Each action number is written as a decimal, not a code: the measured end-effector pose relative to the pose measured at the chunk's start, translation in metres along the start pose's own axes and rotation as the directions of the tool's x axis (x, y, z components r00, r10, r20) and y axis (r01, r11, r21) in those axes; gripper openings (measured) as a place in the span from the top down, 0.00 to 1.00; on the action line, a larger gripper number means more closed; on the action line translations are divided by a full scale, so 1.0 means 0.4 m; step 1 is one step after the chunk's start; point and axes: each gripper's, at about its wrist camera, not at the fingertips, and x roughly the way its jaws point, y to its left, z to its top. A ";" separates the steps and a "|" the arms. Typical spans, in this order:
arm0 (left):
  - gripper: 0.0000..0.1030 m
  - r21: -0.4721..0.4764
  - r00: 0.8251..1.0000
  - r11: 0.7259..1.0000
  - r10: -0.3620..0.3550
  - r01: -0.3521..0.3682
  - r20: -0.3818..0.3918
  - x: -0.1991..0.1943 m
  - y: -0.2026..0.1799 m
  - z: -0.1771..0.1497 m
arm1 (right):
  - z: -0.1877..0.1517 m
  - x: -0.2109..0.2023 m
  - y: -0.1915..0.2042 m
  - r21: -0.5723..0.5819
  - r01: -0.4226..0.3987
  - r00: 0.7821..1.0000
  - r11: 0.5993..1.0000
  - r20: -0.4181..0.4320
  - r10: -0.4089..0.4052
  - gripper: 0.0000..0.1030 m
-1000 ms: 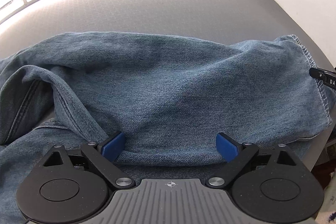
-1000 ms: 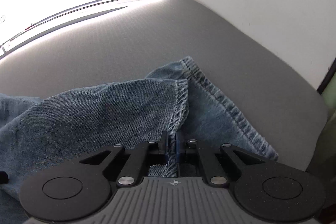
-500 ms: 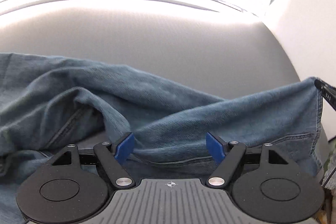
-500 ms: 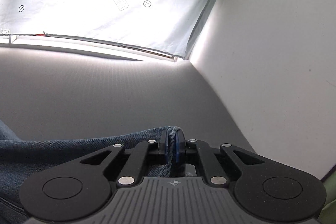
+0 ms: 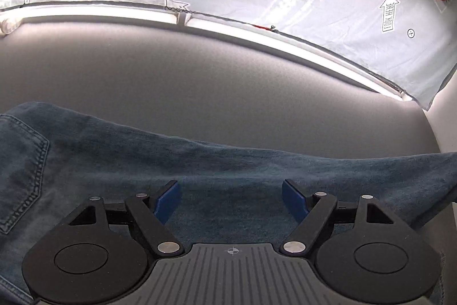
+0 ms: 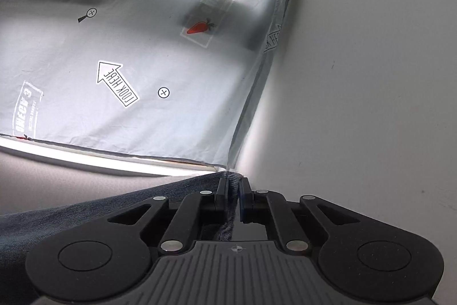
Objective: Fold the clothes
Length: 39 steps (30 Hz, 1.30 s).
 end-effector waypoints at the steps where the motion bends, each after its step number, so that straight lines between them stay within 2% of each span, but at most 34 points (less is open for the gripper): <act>1: 0.08 0.017 0.999 1.000 0.023 -0.022 -0.027 0.025 0.000 -0.008 | -0.029 0.042 0.007 0.012 -0.018 0.999 1.000 -0.038 0.018 0.91; 3: 0.09 0.058 0.995 0.996 0.066 -0.062 -0.073 0.069 -0.006 -0.026 | -0.094 0.125 0.023 0.041 -0.053 0.988 0.998 -0.145 0.059 0.87; 5: 0.09 0.078 0.993 0.995 0.077 -0.070 -0.093 0.087 -0.010 -0.040 | -0.159 0.178 0.013 0.100 -0.065 0.958 0.993 -0.273 0.090 0.85; 10: 0.08 0.072 0.986 0.996 0.067 -0.056 -0.150 0.130 -0.009 -0.072 | -0.262 0.169 -0.071 0.315 0.000 0.932 0.949 -0.344 0.114 0.69; 12: 0.02 0.086 0.987 0.994 0.074 -0.062 -0.140 0.139 -0.012 -0.083 | -0.295 0.163 -0.088 0.336 0.030 0.922 0.941 -0.373 0.103 0.65; 14: 0.00 0.109 0.987 0.991 0.089 -0.074 -0.137 0.143 -0.022 -0.086 | -0.319 0.166 -0.095 0.359 0.054 0.909 0.932 -0.405 0.103 0.61; 17: 0.00 0.138 0.985 0.987 0.106 -0.087 -0.136 0.150 -0.036 -0.093 | -0.368 0.159 -0.105 0.448 0.076 0.883 0.891 -0.445 0.148 0.61; 19: 0.00 0.147 0.984 0.985 0.112 -0.092 -0.135 0.152 -0.043 -0.099 | -0.393 0.152 -0.098 0.470 0.084 0.874 0.878 -0.458 0.161 0.61; 22: 0.00 0.147 0.985 0.986 0.104 -0.084 -0.135 0.138 -0.034 -0.105 | -0.419 0.160 -0.066 0.445 0.058 0.865 0.893 -0.470 0.178 0.61; 25: 0.00 0.143 0.985 0.987 0.097 -0.077 -0.140 0.119 -0.024 -0.101 | -0.431 0.179 -0.052 0.477 0.043 0.873 0.878 -0.445 0.199 0.58; 26: 0.00 0.145 0.985 0.986 0.097 -0.077 -0.142 0.112 -0.020 -0.096 | -0.434 0.187 -0.052 0.487 0.045 0.879 0.873 -0.434 0.197 0.63; 27: 0.00 0.149 0.985 0.986 0.099 -0.077 -0.143 0.107 -0.017 -0.093 | -0.435 0.190 -0.055 0.493 0.050 0.886 0.868 -0.423 0.190 0.75; 28: 0.00 0.158 0.984 0.984 0.102 -0.079 -0.144 0.107 -0.014 -0.093 | -0.434 0.191 -0.058 0.499 0.056 0.892 0.865 -0.413 0.181 0.78; 29: 0.00 0.166 0.984 0.983 0.105 -0.081 -0.144 0.106 -0.011 -0.094 | -0.429 0.186 -0.063 0.500 0.065 0.900 0.863 -0.402 0.165 0.89; 32: 0.00 0.178 0.983 0.981 0.109 -0.082 -0.145 0.098 -0.007 -0.096 | -0.393 0.142 -0.081 0.487 0.072 0.938 0.870 -0.330 0.107 0.90; 34: 0.00 0.180 0.984 0.980 0.108 -0.081 -0.143 0.095 -0.001 -0.096 | -0.373 0.126 -0.080 0.467 0.070 0.946 0.882 -0.312 0.090 0.90; 36: 0.00 0.190 0.984 0.979 0.107 -0.079 -0.141 0.094 -0.005 -0.099 | -0.384 0.141 -0.070 0.448 0.077 0.934 0.891 -0.345 0.093 0.89; 38: 0.00 0.217 0.983 0.972 0.117 -0.085 -0.140 0.094 -0.019 -0.107 | -0.428 0.192 -0.053 0.435 0.088 0.884 0.896 -0.449 0.132 0.87; 39: 0.00 0.228 0.983 0.970 0.124 -0.090 -0.139 0.094 -0.025 -0.111 | -0.438 0.196 -0.052 0.428 0.071 0.878 0.901 -0.455 0.147 0.86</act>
